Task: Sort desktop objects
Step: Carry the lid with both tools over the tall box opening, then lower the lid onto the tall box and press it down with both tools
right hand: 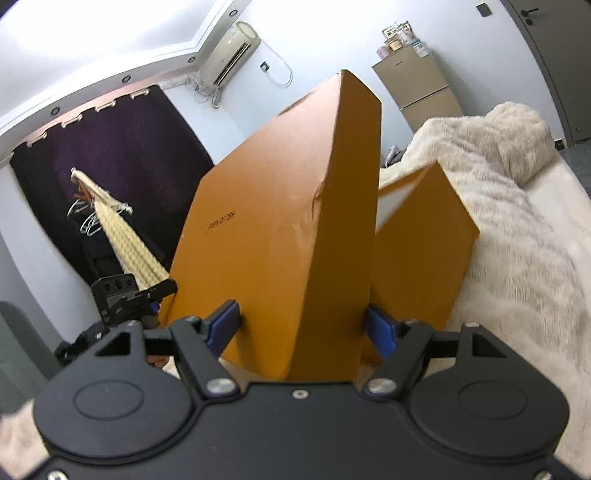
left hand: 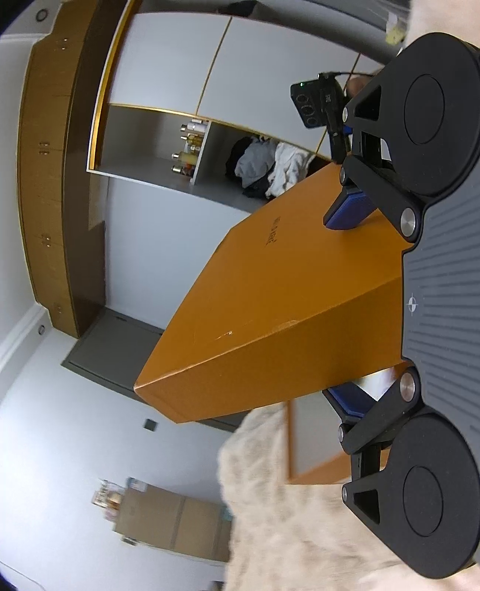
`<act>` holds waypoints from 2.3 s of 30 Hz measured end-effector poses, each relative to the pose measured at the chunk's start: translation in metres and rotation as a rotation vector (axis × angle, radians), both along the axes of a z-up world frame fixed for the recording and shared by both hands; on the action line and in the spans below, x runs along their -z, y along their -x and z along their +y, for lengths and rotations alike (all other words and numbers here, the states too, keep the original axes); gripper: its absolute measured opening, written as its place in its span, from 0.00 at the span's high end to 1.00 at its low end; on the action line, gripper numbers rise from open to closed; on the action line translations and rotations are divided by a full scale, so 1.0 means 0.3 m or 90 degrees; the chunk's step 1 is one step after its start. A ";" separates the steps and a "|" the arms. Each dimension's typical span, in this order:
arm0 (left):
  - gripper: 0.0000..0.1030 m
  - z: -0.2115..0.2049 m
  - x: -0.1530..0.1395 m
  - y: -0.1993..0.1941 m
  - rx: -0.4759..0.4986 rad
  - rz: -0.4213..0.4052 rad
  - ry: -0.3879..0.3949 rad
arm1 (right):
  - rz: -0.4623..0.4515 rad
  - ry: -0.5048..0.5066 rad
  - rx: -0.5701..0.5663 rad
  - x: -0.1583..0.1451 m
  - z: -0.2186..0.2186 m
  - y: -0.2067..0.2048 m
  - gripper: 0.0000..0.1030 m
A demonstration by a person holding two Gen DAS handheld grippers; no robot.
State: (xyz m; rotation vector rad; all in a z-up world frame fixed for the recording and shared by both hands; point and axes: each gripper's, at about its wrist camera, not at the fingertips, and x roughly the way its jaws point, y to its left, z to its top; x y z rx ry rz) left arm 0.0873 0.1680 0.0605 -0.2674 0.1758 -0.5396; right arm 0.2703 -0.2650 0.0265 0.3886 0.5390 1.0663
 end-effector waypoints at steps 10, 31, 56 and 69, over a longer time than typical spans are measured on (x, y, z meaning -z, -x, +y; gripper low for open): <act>0.15 0.084 0.031 -0.187 -0.043 0.087 0.078 | 0.042 0.027 0.043 -0.054 0.111 -0.189 0.25; 0.07 0.155 0.139 -0.105 -0.097 0.037 0.160 | -0.134 -0.057 0.115 0.107 -0.021 -0.094 0.14; 0.01 0.121 0.245 -0.102 -0.141 0.042 0.217 | -0.221 -0.040 0.009 0.137 0.058 -0.052 0.45; 0.00 0.119 0.237 -0.073 -0.159 0.057 0.173 | -0.198 -0.069 0.022 0.137 0.005 -0.066 0.39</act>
